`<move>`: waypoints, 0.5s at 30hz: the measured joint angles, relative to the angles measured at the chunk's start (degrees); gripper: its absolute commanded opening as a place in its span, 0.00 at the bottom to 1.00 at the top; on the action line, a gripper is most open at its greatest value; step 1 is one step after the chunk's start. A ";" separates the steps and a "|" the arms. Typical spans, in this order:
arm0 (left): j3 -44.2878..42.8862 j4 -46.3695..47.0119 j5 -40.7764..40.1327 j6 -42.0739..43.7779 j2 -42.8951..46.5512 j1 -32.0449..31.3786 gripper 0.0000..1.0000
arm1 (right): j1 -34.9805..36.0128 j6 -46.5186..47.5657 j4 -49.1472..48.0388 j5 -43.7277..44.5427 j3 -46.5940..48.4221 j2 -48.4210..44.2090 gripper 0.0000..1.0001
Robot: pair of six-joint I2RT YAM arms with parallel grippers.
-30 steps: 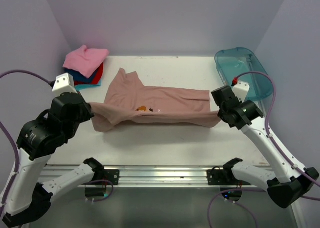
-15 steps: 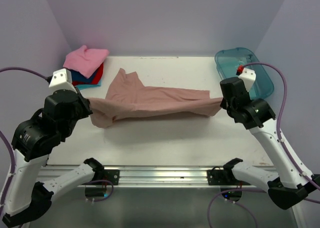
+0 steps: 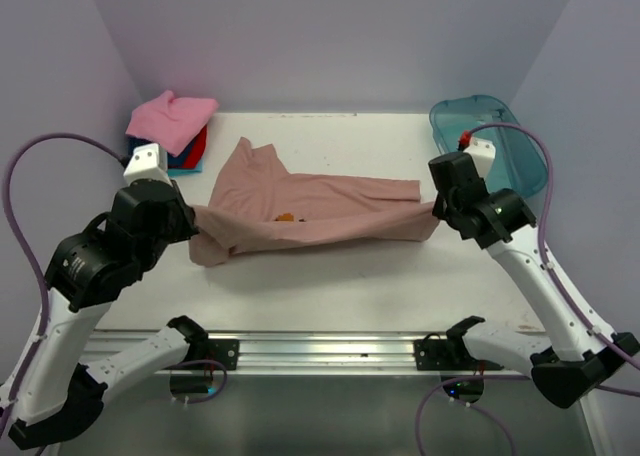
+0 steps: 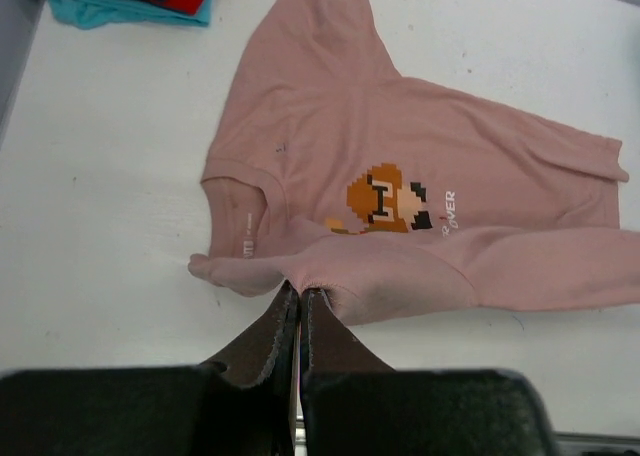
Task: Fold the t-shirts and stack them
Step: Flatten out the tshirt
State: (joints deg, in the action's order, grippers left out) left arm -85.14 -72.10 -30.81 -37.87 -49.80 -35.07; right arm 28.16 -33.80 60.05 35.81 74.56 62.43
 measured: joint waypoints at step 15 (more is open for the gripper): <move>21.77 3.30 24.13 -1.55 -7.28 0.00 0.00 | -0.09 -1.29 4.22 -8.15 -8.90 9.51 0.00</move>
State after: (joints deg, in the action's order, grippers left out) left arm -63.37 -68.79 -6.68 -39.42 -57.08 -35.07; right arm 28.08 -35.09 64.27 27.66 65.67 71.94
